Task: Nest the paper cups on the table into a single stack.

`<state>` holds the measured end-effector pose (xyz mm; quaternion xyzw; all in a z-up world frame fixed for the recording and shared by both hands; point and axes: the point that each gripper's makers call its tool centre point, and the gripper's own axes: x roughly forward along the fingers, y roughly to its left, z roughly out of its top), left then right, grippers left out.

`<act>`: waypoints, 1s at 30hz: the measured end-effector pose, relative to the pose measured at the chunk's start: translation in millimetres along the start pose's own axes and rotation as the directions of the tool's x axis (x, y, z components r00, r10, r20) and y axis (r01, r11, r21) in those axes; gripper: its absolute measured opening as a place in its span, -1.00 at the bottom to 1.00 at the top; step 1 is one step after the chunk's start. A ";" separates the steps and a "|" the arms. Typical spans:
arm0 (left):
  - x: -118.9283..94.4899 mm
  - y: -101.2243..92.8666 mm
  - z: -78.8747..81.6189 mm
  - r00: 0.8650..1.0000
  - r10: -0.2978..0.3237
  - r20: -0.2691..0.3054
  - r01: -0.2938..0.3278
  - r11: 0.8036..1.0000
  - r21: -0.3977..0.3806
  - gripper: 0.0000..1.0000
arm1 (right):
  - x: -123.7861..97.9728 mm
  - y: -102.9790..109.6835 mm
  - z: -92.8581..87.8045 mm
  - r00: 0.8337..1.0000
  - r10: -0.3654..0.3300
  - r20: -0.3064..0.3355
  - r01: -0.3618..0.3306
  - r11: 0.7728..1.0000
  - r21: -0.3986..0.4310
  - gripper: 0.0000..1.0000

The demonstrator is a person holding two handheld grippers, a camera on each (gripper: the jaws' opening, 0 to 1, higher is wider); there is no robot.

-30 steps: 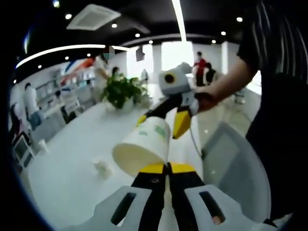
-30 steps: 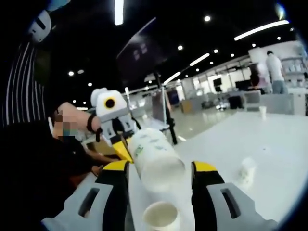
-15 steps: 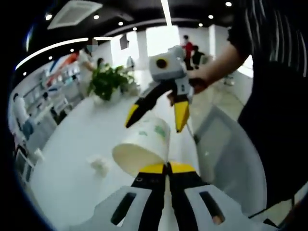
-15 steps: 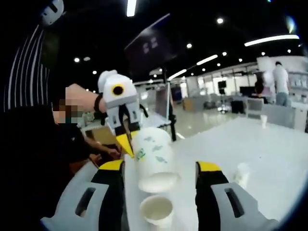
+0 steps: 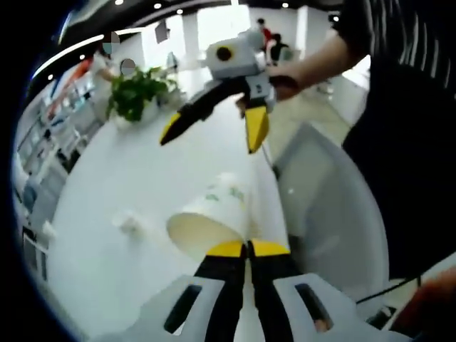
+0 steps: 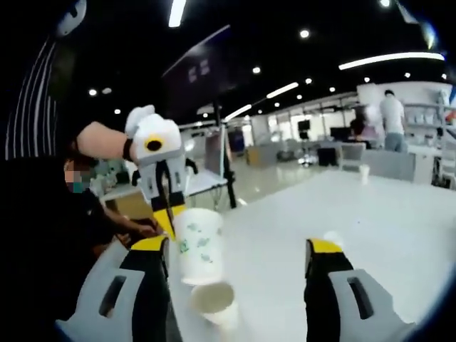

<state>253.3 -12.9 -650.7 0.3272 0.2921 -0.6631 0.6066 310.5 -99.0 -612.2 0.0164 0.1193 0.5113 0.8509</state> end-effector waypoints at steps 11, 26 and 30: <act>15.3 5.1 -10.6 0.990 -0.029 -0.139 0.034 0.999 0.039 -1.00 | -22.9 -19.6 -10.8 0.990 -0.140 0.017 0.139 0.990 0.027 0.83; 28.8 0.9 -11.3 0.962 -0.080 -0.261 0.097 0.994 0.054 -1.00 | -41.1 -34.3 -28.8 0.968 -0.249 -0.036 0.248 0.968 -0.044 1.00; 30.3 3.2 -17.2 0.946 -0.075 -0.316 0.096 0.994 0.051 -1.00 | -44.7 -32.9 -31.2 0.968 -0.250 -0.035 0.249 0.968 -0.034 0.98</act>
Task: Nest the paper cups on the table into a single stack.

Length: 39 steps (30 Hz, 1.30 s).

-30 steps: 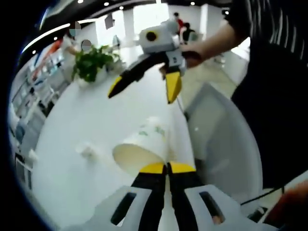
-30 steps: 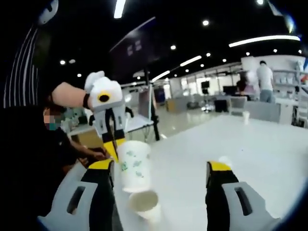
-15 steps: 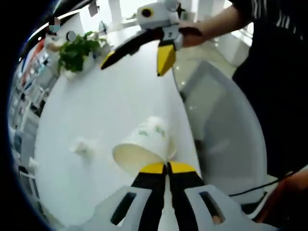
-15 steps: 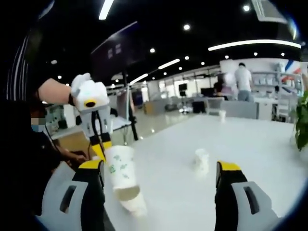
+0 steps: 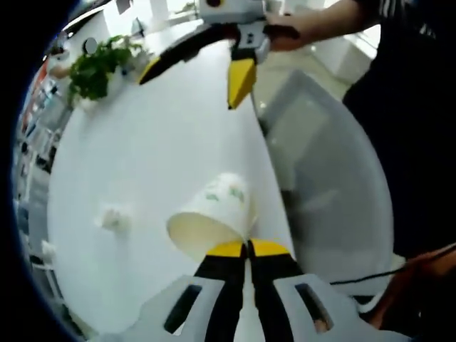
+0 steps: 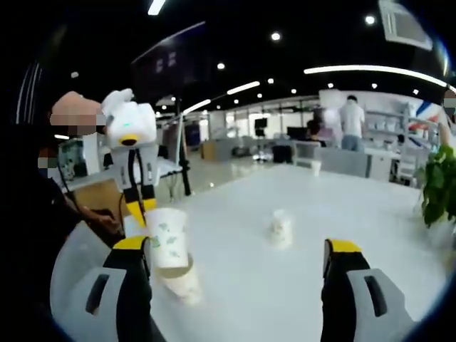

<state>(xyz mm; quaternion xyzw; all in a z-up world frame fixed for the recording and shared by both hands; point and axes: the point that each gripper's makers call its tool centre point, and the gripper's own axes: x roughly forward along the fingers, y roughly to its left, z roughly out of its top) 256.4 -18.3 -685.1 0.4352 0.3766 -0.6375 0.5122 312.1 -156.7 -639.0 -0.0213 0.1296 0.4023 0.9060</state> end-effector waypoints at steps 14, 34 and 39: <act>18.6 -0.4 -2.4 0.987 -0.031 -0.161 0.036 0.999 0.028 -1.00 | -14.2 1.8 -10.4 1.000 -0.008 0.022 0.007 0.999 0.043 0.91; 32.9 -1.3 3.9 0.956 -0.088 -0.280 0.083 0.996 -0.031 -0.97 | -29.6 -5.9 -21.4 0.999 -0.029 0.042 0.025 0.995 0.099 0.84; 33.5 -1.6 5.9 0.958 -0.111 -0.264 0.102 0.994 -0.049 -0.95 | -29.2 -7.1 -20.2 0.999 -0.025 0.049 0.019 0.994 0.106 0.83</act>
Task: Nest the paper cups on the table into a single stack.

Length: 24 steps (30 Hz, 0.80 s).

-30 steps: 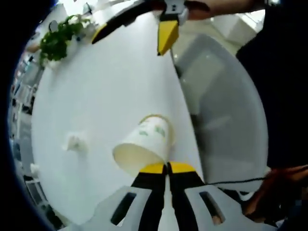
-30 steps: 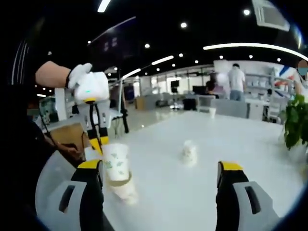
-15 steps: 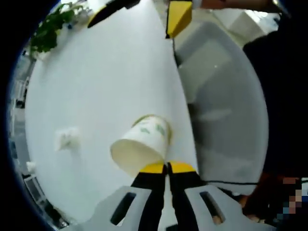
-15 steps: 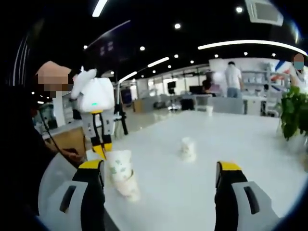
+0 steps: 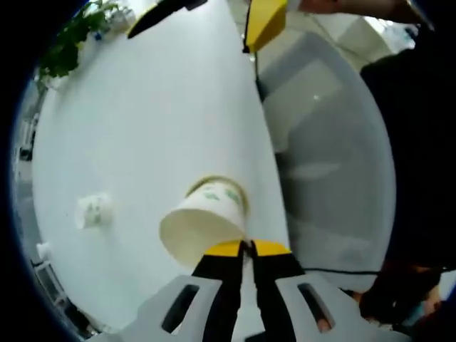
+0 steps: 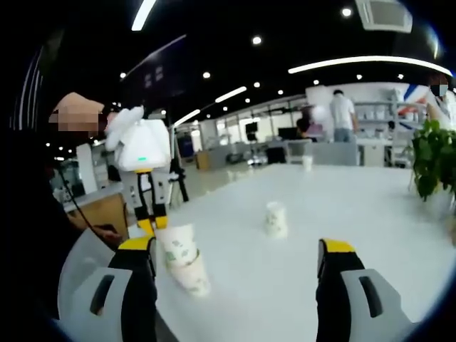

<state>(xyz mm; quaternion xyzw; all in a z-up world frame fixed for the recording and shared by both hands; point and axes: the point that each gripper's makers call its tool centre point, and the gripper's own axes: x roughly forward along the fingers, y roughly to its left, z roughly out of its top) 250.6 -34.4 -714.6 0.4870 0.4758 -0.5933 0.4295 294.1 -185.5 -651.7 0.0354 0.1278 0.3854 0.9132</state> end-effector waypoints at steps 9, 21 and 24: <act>1.6 0.7 3.9 0.998 -0.007 0.059 0.008 1.000 -0.016 -0.54 | 0.1 -3.6 1.2 1.000 0.003 0.005 -0.003 1.000 0.001 0.83; 4.8 -0.6 0.0 0.993 -0.013 0.115 0.023 0.996 -0.089 -0.47 | 2.9 -3.1 -1.1 1.000 0.009 -0.012 -0.009 1.000 -0.005 0.83; 4.3 1.9 -3.9 0.992 -0.004 0.129 0.016 0.995 -0.099 -0.45 | 4.2 -3.9 -1.3 1.000 0.009 -0.017 -0.009 1.000 -0.003 0.83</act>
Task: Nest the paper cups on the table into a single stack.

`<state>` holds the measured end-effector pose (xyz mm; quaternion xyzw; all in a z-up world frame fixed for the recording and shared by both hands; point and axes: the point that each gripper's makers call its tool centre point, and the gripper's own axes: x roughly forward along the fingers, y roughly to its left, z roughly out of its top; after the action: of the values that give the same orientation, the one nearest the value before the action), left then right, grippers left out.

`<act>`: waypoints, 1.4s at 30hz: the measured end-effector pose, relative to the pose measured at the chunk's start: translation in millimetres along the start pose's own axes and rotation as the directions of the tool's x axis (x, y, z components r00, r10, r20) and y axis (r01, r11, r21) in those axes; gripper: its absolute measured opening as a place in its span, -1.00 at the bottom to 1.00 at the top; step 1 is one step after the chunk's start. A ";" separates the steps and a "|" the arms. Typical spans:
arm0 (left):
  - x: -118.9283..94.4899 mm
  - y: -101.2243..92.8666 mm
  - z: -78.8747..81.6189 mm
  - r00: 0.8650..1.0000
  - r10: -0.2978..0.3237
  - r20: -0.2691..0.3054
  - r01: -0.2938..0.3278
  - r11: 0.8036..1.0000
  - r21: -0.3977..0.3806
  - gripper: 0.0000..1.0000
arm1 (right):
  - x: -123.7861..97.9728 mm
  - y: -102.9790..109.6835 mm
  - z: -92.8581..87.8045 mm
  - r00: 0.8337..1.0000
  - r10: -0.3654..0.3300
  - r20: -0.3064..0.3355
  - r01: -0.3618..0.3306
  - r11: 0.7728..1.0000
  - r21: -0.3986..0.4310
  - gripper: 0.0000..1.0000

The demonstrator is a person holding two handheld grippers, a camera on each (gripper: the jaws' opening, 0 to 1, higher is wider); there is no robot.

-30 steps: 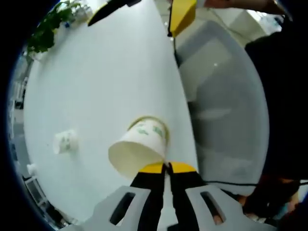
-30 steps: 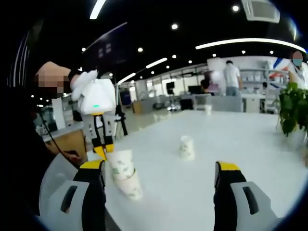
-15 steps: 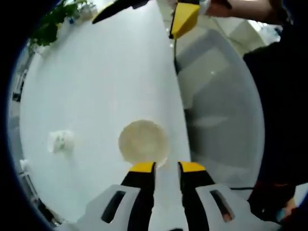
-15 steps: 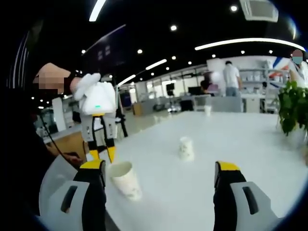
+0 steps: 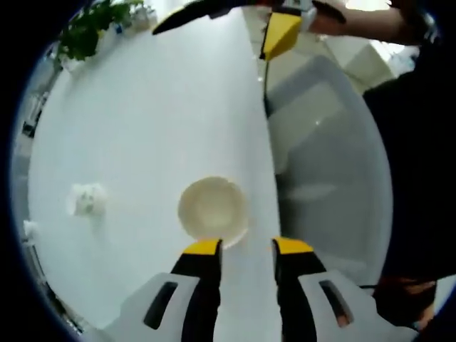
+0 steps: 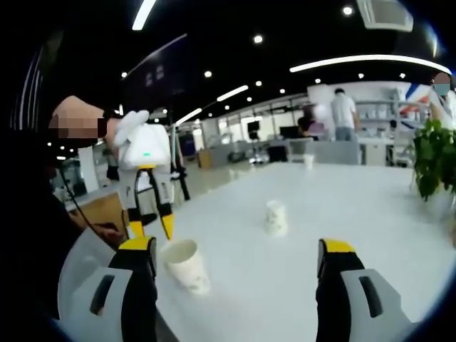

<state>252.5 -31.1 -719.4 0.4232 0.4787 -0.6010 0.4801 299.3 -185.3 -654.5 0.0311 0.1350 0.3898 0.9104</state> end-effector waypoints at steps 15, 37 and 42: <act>-19.2 18.7 0.3 0.960 0.087 0.268 -0.049 0.988 -0.145 -0.34 | 7.0 1.7 3.4 1.000 0.013 -0.011 -0.013 1.000 0.003 0.83; -41.5 56.6 -10.9 0.854 0.281 0.438 -0.141 0.935 -0.325 0.59 | 7.8 5.0 2.5 0.999 0.000 -0.039 0.000 1.000 0.010 0.83; -47.8 64.5 -12.2 0.825 0.324 0.464 -0.175 0.926 -0.334 0.79 | 7.5 6.7 1.8 0.999 -0.001 -0.046 0.002 1.000 0.010 0.83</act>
<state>325.0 -16.1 -686.3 0.2368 0.3533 -0.5497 0.7190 300.0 -175.1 -653.3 0.0267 0.1577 0.3890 0.9072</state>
